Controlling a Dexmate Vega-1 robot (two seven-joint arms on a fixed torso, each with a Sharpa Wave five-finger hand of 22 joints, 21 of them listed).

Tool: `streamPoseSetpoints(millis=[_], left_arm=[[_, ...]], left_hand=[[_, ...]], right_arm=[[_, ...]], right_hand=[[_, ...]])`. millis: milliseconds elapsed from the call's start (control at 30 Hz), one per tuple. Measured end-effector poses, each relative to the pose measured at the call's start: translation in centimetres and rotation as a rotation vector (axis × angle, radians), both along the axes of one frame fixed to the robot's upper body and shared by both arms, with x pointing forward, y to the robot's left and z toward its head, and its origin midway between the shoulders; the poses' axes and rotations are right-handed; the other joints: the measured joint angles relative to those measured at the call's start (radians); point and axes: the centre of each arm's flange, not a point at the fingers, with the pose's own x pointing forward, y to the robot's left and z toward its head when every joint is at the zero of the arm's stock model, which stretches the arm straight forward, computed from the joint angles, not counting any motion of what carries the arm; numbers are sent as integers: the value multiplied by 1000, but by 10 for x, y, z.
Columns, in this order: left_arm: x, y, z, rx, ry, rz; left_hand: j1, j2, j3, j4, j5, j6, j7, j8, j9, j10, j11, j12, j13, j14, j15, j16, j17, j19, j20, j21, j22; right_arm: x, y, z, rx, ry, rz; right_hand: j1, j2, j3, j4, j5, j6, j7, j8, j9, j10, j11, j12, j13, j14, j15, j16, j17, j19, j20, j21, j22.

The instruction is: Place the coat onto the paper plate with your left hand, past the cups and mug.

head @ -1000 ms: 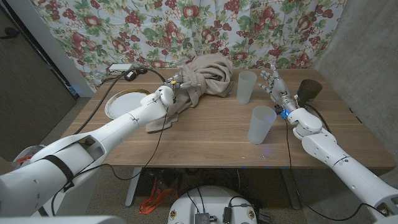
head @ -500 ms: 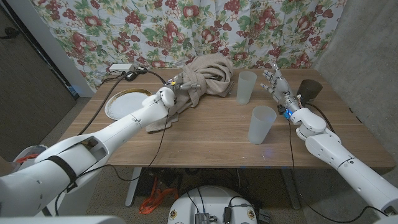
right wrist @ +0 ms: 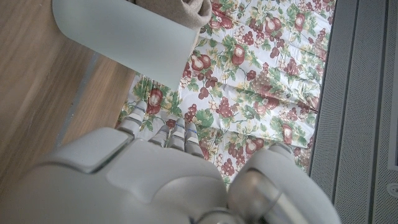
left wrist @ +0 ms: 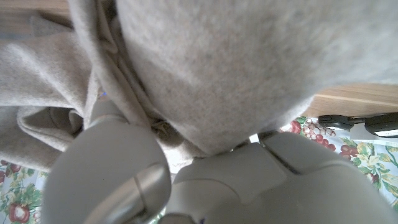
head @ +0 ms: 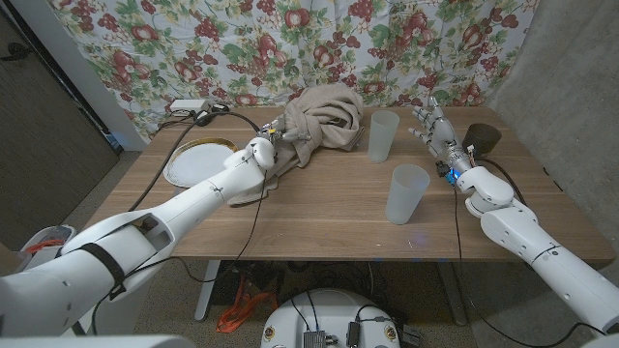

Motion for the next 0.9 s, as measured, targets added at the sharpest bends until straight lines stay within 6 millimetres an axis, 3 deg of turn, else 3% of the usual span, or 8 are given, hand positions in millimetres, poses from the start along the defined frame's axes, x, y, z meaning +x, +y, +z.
streamPoseSetpoints(millis=[167,233,300,400,467,700,767,900], left_arm=[[2,-1,0,0,5,4],[3,-2,1,0,8,6],[4,-2,0,0,20,8],[6,-4,1,1,40,8],[7,-4,0,-1,56,8],[10,-5,-1,-8,81,9],[11,-6,-2,-10,84,10],[12,-6,-3,-13,90,10]], left_hand=[[24,-24,23,22,24,29,4,38,19,73,-15,46,32,78,-19,38,25,60,-1,24,-3],[33,-33,33,30,39,38,5,73,36,102,1,84,55,103,-23,50,44,80,1,35,-7],[48,-48,43,41,60,39,4,124,67,130,30,141,87,148,-30,75,73,96,3,46,-8],[82,-82,56,53,93,39,4,214,146,130,30,259,176,239,-49,161,162,155,1,81,-10],[108,-108,56,53,112,39,4,272,212,130,30,337,250,255,-33,252,210,182,-1,117,-4],[177,-177,47,44,154,39,4,341,438,130,30,551,316,258,-29,445,210,181,-1,251,77],[186,-186,44,41,158,39,4,379,473,130,30,593,316,258,-29,484,211,174,-8,274,88],[210,-210,36,33,176,39,4,379,604,130,30,633,370,258,-29,516,258,161,-21,346,112]], right_arm=[[-1,-2,1,0,-1,0],[-1,-3,1,1,-2,0],[-2,-4,2,1,-3,0],[-2,-5,2,3,-4,0],[-2,-6,3,4,-5,0],[-2,-8,3,6,-6,-1],[-2,-8,3,7,-7,-1],[-2,-9,4,8,-8,-2]], right_hand=[[0,0,0,0,0,5,-5,0,0,0,0,0,0,0,0,0,0,-1,1,0,0],[0,0,-4,4,0,5,-5,0,0,0,0,0,0,0,0,0,0,-4,4,0,0],[0,0,-4,4,0,5,-5,0,0,0,0,0,0,0,0,0,0,-4,4,0,0],[0,0,-8,0,0,5,-5,0,0,0,0,0,0,0,0,0,0,-4,4,0,0],[0,0,-8,0,0,5,-5,0,0,0,0,0,0,0,0,0,0,-4,3,0,0],[0,0,-8,0,0,5,-5,0,0,4,-4,0,0,0,0,0,0,2,9,0,0],[0,0,-8,0,0,5,-5,0,0,4,-4,0,0,0,0,0,0,2,9,0,0],[0,0,-8,0,0,5,-5,0,0,4,-4,0,0,0,0,0,0,2,9,0,0]])
